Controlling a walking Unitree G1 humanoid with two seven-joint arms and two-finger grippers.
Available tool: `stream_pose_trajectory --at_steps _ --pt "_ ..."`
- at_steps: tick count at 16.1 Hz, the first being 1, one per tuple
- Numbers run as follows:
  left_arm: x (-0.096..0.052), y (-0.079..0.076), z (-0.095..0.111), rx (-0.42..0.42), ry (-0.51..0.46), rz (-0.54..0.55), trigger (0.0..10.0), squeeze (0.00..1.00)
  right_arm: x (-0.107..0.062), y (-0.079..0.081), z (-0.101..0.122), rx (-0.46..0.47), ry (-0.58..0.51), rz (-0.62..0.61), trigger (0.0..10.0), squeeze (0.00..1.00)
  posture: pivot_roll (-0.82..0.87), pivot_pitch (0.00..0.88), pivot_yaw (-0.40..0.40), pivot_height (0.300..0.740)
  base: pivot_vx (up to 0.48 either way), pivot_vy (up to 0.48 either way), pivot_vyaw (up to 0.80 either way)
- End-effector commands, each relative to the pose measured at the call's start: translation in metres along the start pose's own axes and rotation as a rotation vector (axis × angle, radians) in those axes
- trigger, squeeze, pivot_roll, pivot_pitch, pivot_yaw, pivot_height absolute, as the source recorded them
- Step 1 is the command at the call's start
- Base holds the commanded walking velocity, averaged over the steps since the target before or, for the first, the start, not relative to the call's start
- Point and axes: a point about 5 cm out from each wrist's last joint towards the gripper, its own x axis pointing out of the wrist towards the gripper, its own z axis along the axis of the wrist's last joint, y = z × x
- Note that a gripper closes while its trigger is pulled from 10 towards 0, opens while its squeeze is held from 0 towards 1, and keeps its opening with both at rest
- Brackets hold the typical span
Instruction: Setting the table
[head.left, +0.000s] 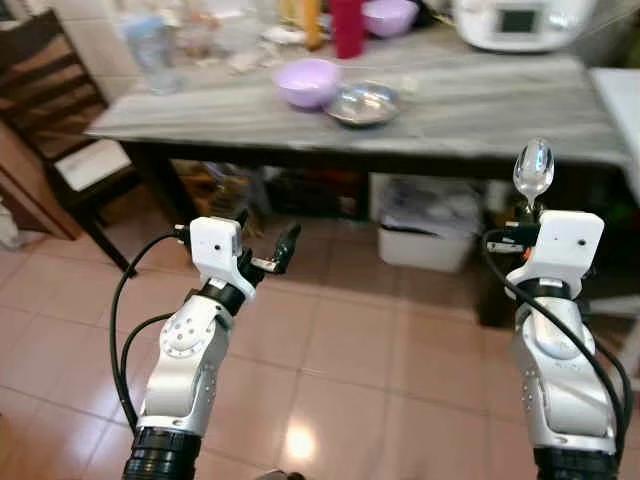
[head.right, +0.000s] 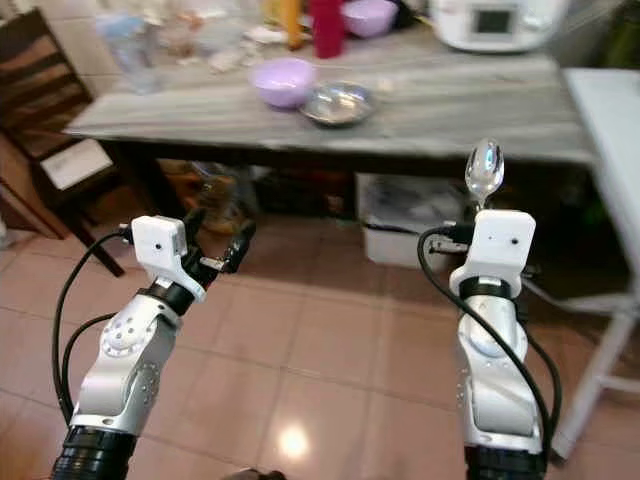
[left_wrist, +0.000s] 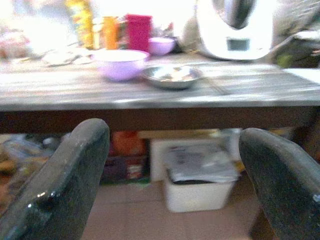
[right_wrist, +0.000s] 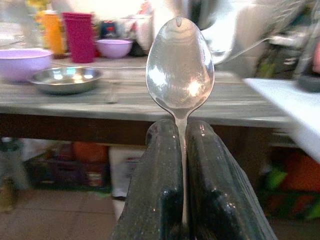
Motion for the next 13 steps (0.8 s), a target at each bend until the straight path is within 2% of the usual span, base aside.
stream_pose_trajectory --at_steps 1,3,9,13 --pt "-0.0009 0.0032 0.0017 0.011 0.002 0.006 10.0 0.0 0.0002 0.0027 0.0028 0.007 -0.009 0.004 10.0 0.0 -0.2 0.125 0.105 0.74 0.48 0.0 0.0" --pt "-0.0003 0.0019 0.0017 0.011 0.001 -0.003 10.0 0.0 0.0013 0.0025 0.0023 0.03 0.001 -0.001 10.0 0.0 -0.2 0.124 0.105 0.74 0.48 0.0 0.0" --pt "-0.0007 0.0013 0.0009 0.01 0.006 -0.009 10.0 0.0 0.0027 0.0028 0.0014 0.032 0.007 -0.006 10.0 0.0 -0.19 0.119 0.106 0.74 0.48 0.0 -0.78" --pt "-0.0017 0.0003 0.0 0.009 0.01 -0.013 10.0 0.0 0.0036 0.0039 0.0013 0.032 0.007 -0.004 10.0 0.0 -0.19 0.121 0.105 0.74 0.48 0.0 0.0"
